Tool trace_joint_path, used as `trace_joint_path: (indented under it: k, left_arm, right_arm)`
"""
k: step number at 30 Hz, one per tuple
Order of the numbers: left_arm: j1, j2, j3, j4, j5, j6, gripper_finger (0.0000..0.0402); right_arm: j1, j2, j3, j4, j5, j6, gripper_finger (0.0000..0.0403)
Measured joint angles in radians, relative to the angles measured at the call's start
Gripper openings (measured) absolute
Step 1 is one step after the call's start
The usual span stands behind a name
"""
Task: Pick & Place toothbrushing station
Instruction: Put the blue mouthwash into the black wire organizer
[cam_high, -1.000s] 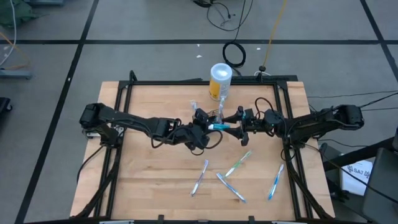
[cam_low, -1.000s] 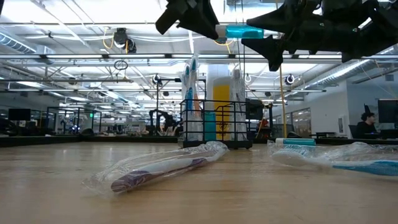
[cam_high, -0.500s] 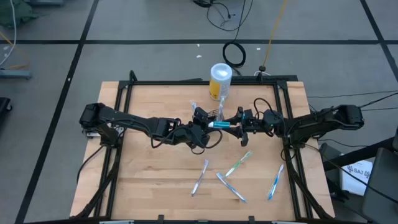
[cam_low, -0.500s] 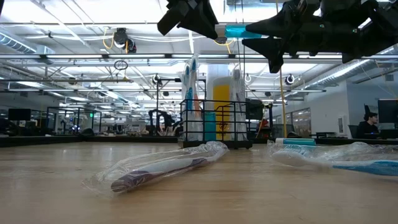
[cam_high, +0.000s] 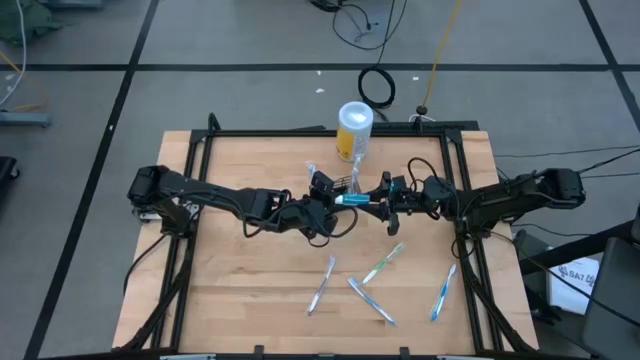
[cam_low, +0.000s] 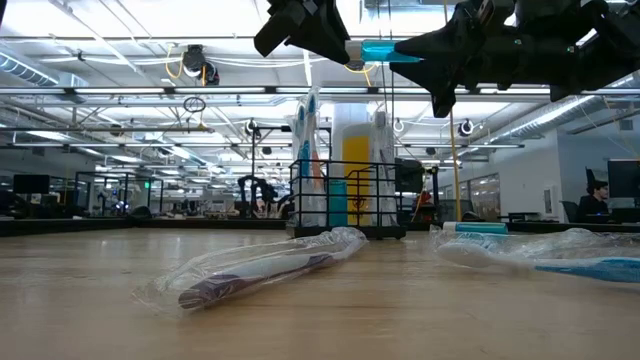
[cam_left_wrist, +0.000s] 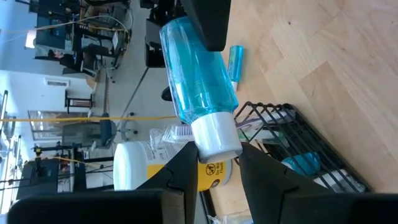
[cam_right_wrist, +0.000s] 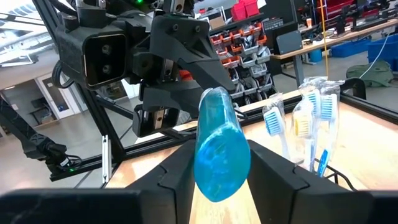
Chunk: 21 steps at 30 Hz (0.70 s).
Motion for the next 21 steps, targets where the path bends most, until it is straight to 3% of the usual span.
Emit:
trace_joint_path:
  k: [7, 21]
  left_arm:
    - [0.000, 0.000, 0.000, 0.000, 0.000, -0.019, 0.0105]
    - [0.000, -0.001, 0.000, 0.001, -0.002, -0.048, 0.0182]
  right_arm:
    - [0.000, 0.000, 0.000, 0.000, 0.000, -0.008, 0.0110]
    - [0.000, 0.000, 0.000, -0.003, 0.000, -0.019, 0.0096]
